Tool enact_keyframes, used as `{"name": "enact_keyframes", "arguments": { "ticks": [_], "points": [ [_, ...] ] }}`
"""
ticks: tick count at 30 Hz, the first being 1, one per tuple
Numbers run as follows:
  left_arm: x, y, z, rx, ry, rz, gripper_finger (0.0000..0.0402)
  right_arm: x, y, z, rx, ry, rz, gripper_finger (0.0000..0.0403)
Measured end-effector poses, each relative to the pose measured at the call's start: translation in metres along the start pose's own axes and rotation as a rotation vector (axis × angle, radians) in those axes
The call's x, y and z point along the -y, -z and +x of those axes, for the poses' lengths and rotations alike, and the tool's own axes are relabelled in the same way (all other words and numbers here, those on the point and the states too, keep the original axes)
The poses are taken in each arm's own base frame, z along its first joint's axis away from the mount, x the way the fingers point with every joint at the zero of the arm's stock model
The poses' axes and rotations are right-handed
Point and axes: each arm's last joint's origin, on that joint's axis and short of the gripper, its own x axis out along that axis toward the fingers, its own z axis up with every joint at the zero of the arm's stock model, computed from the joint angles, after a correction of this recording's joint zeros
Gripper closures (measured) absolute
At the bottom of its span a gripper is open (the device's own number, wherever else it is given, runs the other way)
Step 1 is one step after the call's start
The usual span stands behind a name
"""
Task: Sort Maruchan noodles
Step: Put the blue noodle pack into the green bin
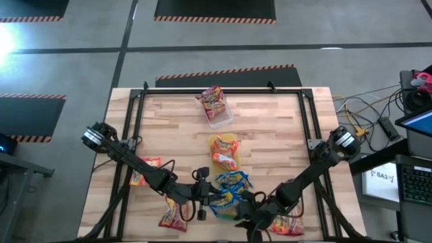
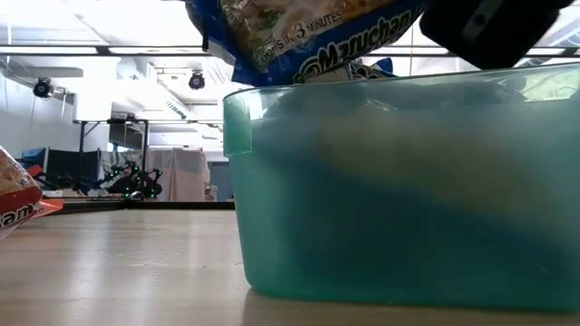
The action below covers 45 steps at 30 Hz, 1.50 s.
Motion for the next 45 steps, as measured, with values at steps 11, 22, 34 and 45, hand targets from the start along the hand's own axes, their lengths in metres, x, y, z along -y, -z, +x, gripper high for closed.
{"name": "enact_keyframes", "arguments": {
  "ticks": [11,22,34,45],
  "points": [
    [0.0,0.003,0.0,-0.021,-0.004,0.003,0.0365,0.004,0.011,0.001,-0.025,0.04,0.026,0.0329],
    [0.0,0.003,0.0,-0.022,-0.005,-0.012,0.0365,0.006,0.022,0.012,-0.009,0.107,0.026,0.033],
    [0.0,0.003,0.0,-0.022,-0.005,-0.012,0.0365,0.012,0.028,0.022,-0.015,0.158,0.024,0.033],
    [0.0,0.003,0.0,-0.025,-0.005,-0.01,0.0365,0.003,0.015,0.018,0.016,0.13,-0.018,0.033]
  ]
}}
